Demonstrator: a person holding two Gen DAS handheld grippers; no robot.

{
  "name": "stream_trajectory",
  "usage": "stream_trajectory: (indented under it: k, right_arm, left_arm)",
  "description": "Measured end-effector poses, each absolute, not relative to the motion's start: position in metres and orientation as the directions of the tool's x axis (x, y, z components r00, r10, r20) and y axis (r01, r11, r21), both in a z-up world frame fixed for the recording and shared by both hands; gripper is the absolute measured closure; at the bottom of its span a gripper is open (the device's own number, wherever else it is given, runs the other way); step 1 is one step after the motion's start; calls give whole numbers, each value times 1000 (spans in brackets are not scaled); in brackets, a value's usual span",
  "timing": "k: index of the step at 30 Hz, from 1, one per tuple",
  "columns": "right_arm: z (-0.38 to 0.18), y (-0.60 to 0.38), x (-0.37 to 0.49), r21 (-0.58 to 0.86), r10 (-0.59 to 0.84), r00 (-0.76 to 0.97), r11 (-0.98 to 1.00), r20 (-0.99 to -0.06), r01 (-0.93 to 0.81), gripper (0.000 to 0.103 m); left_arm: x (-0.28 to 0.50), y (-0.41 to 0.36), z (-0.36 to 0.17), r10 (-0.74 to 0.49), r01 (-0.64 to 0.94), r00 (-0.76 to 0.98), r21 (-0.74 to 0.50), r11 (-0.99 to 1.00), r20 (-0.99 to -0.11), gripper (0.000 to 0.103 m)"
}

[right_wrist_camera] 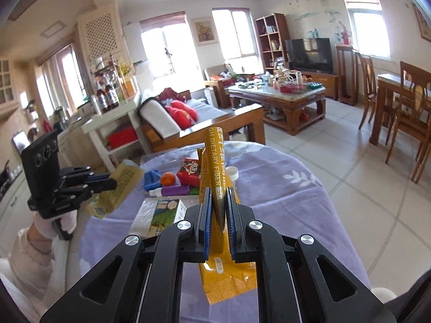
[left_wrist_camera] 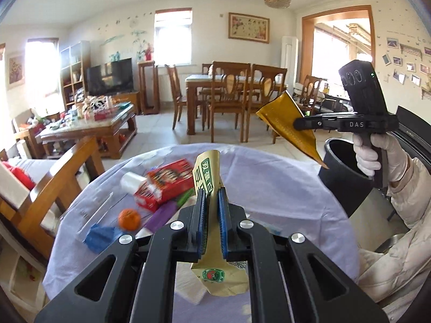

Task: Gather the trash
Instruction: 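Carry both wrappers to the black bin and open both tools to drop them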

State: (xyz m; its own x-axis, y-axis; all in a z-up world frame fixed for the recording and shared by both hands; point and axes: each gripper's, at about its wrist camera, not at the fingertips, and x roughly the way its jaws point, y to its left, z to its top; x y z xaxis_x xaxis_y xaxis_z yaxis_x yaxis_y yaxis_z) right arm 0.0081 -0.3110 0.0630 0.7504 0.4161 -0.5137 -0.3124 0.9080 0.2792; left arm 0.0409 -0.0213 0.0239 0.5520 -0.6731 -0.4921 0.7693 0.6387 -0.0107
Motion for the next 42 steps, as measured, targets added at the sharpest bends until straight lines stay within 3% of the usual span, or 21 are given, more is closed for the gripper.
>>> stream_trajectory:
  k: [9, 20, 28, 42]
  right_arm:
    - [72, -400, -71, 304, 326, 813, 933, -483, -193, 92]
    - [45, -518, -160, 328, 156, 864, 945, -479, 11, 92]
    - [17, -583, -205, 344, 37, 855, 923, -518, 169, 92]
    - [-43, -637, -236, 401, -6, 799, 863, -601, 308, 92]
  left_arm:
    - [11, -119, 37, -781, 868, 430, -31, 496, -453, 93]
    - [-25, -245, 27, -863, 958, 229, -56, 283, -450, 93]
    - [-43, -318, 7, -892, 979, 74, -137, 150, -446, 93]
    - [-73, -414, -37, -875, 971, -49, -230, 72, -481, 92]
